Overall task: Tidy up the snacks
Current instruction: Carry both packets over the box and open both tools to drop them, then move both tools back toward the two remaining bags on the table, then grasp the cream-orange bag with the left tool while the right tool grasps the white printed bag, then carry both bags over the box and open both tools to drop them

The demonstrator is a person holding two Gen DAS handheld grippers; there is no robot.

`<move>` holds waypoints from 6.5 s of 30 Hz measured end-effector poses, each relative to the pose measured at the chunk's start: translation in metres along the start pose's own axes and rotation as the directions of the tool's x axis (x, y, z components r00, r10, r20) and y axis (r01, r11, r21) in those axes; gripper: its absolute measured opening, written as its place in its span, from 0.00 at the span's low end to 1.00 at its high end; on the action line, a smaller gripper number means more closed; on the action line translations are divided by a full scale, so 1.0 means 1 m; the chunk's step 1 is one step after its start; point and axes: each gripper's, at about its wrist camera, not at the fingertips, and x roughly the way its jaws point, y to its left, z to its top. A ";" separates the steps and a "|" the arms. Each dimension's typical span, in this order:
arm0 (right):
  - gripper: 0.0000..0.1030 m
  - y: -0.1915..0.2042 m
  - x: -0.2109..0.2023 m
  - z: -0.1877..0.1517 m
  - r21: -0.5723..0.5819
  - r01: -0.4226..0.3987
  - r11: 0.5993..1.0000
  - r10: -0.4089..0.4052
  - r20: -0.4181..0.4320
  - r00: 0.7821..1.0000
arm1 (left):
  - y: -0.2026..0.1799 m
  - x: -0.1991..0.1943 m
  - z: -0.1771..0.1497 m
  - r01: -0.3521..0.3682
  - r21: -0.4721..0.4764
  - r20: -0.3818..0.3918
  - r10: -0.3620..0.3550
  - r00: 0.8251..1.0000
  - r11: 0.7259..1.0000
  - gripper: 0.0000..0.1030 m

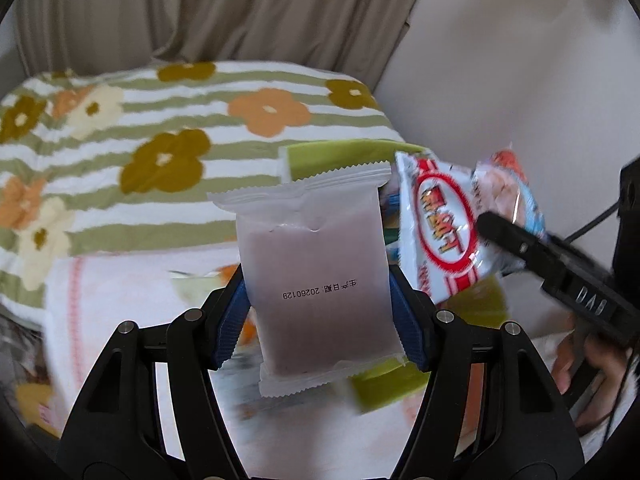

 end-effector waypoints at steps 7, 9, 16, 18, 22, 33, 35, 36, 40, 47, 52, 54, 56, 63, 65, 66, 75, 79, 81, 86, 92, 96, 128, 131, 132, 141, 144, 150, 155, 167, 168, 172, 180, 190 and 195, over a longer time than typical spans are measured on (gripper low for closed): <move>0.51 -0.059 0.013 -0.006 0.023 0.019 1.000 -0.017 -0.062 0.998 | -0.040 0.058 0.013 -0.016 -0.002 -0.078 0.016 0.997 1.000 0.60; 0.51 -0.069 0.015 -0.009 0.031 0.027 0.999 -0.025 -0.076 0.997 | -0.045 0.073 0.017 -0.029 0.008 -0.102 0.029 0.994 1.000 0.60; 0.51 -0.091 0.022 -0.013 0.076 0.052 0.996 -0.044 -0.100 0.994 | -0.059 0.114 0.035 -0.033 0.060 -0.173 0.043 0.984 0.998 0.60; 0.51 -0.093 0.023 -0.012 0.084 0.059 0.995 -0.050 -0.103 0.993 | -0.061 0.120 0.039 -0.031 0.065 -0.186 0.043 0.982 0.997 0.61; 0.51 -0.096 0.029 -0.009 0.085 0.085 0.993 -0.076 -0.114 0.991 | -0.057 0.130 0.049 -0.076 0.054 -0.188 0.085 0.978 0.996 0.94; 0.51 -0.085 0.041 -0.005 0.077 0.057 0.995 -0.046 -0.138 0.989 | -0.022 0.101 0.031 -0.103 0.032 -0.131 0.106 0.986 0.994 0.97; 0.51 -0.082 0.046 -0.002 0.069 0.049 0.996 -0.038 -0.148 0.988 | -0.017 0.096 0.025 -0.109 0.025 -0.134 0.111 0.985 0.994 0.97; 0.51 -0.081 0.048 -0.002 0.069 0.048 0.996 -0.037 -0.151 0.988 | -0.015 0.094 0.022 -0.110 0.024 -0.134 0.112 0.985 0.994 0.97; 0.52 -0.076 0.057 0.004 0.068 0.038 0.997 -0.027 -0.165 0.986 | -0.009 0.084 0.014 -0.110 0.013 -0.127 0.111 0.986 0.994 0.97; 0.93 -0.070 0.072 0.010 0.052 0.055 0.997 -0.044 -0.194 0.980 | 0.002 0.064 0.001 -0.143 -0.005 -0.100 0.142 0.985 0.990 0.97; 0.99 -0.058 0.058 -0.007 -0.044 0.108 0.993 -0.113 -0.151 0.982 | 0.010 0.053 -0.015 -0.167 -0.028 -0.107 0.163 0.981 0.986 0.97; 0.99 -0.057 0.052 -0.014 -0.050 0.100 0.994 -0.106 -0.146 0.983 | 0.011 0.047 -0.024 -0.176 -0.041 -0.112 0.171 0.979 0.983 0.97; 0.99 -0.057 0.047 -0.019 -0.053 0.080 0.995 -0.087 -0.145 0.986 | 0.011 0.041 -0.030 -0.182 -0.050 -0.107 0.175 0.979 0.982 0.97; 0.99 -0.045 0.012 -0.024 -0.082 0.023 0.996 -0.031 -0.092 0.995 | -0.002 0.008 -0.042 -0.209 -0.055 -0.047 0.206 0.977 0.976 0.97; 0.99 -0.041 0.004 -0.023 -0.091 0.006 0.996 -0.014 -0.087 0.996 | -0.005 -0.004 -0.045 -0.210 -0.066 -0.022 0.209 0.978 0.975 0.97; 0.99 -0.038 0.001 -0.024 -0.094 -0.002 0.996 -0.006 -0.083 0.997 | -0.006 -0.011 -0.047 -0.207 -0.074 -0.010 0.207 0.978 0.975 0.97; 0.99 -0.004 -0.021 -0.025 -0.172 -0.088 0.981 0.080 -0.050 0.996 | 0.014 -0.077 -0.080 -0.268 -0.163 0.078 0.283 0.956 0.950 0.97; 0.99 0.017 -0.027 -0.038 -0.187 -0.114 0.976 0.107 -0.049 0.993 | 0.045 -0.104 -0.098 -0.284 -0.213 0.092 0.309 0.947 0.935 0.97; 0.99 0.027 -0.030 -0.043 -0.201 -0.117 0.973 0.110 -0.045 0.993 | 0.058 -0.111 -0.104 -0.295 -0.227 0.091 0.322 0.942 0.928 0.97; 0.99 0.058 -0.034 -0.056 -0.212 -0.102 0.972 0.101 -0.019 0.995 | 0.097 -0.124 -0.113 -0.274 -0.233 0.096 0.303 0.948 0.933 0.97; 0.99 0.102 -0.026 -0.078 -0.170 -0.060 0.984 0.055 -0.037 0.998 | 0.136 -0.129 -0.112 -0.210 -0.195 0.060 0.225 0.972 0.958 0.97; 0.99 0.126 -0.012 -0.094 -0.098 -0.045 0.994 0.038 -0.075 0.997 | 0.157 -0.127 -0.106 -0.179 -0.151 0.029 0.185 0.982 0.972 0.97; 0.99 0.135 0.111 -0.220 0.489 0.126 0.863 -0.093 -0.091 0.991 | 0.162 0.136 -0.040 0.092 -0.024 -0.358 -0.095 0.929 0.995 0.97; 0.99 0.132 0.114 -0.218 0.497 0.138 0.857 -0.116 -0.074 0.990 | 0.152 0.154 -0.040 0.069 -0.015 -0.385 -0.069 0.920 0.998 0.97; 0.99 0.132 0.114 -0.217 0.497 0.143 0.856 -0.124 -0.071 0.990 | 0.150 0.159 -0.040 0.061 -0.006 -0.391 -0.059 0.919 0.998 0.97; 0.99 0.115 0.125 -0.211 0.537 0.157 0.829 -0.136 -0.079 0.988 | 0.131 0.184 -0.040 0.009 0.106 -0.405 0.035 0.914 0.994 0.95; 0.99 0.114 0.132 -0.209 0.536 0.139 0.833 -0.113 -0.081 0.990 | 0.129 0.183 -0.039 0.023 0.137 -0.395 0.033 0.918 0.990 0.87; 0.99 0.116 0.137 -0.204 0.526 0.134 0.840 -0.109 -0.080 0.991 | 0.129 0.179 -0.039 0.062 0.173 -0.377 0.008 0.926 0.983 0.78; 0.99 0.112 0.140 -0.196 0.523 0.143 0.840 -0.120 -0.077 0.990 | 0.137 0.168 -0.036 0.049 0.181 -0.359 0.020 0.933 0.982 0.74; 0.99 0.117 0.140 -0.198 0.500 0.148 0.853 -0.132 -0.068 0.989 | 0.193 0.119 -0.038 -0.019 0.157 -0.293 0.065 0.954 0.987 0.74; 0.99 0.115 0.142 -0.197 0.504 0.146 0.851 -0.130 -0.067 0.989 | 0.198 0.116 -0.039 -0.025 0.146 -0.289 0.066 0.955 0.989 0.74; 0.80 0.114 0.147 -0.197 0.500 0.129 0.857 -0.115 -0.059 0.992 | 0.219 0.103 -0.048 -0.052 0.104 -0.282 0.080 0.956 0.993 0.74; 0.58 0.149 0.127 -0.181 0.354 0.081 0.932 -0.069 -0.044 0.997 | 0.243 0.053 -0.063 -0.082 0.037 -0.229 0.088 0.969 0.996 0.74; 0.58 0.176 0.051 -0.142 0.220 -0.013 0.975 0.010 0.013 1.000 | 0.222 -0.031 -0.041 -0.085 0.007 -0.093 0.086 0.992 0.996 0.74; 0.58 0.154 0.010 -0.118 0.177 -0.025 0.984 0.013 0.073 0.997 | 0.186 -0.060 -0.024 -0.090 0.025 -0.021 0.090 0.996 0.996 0.74</move>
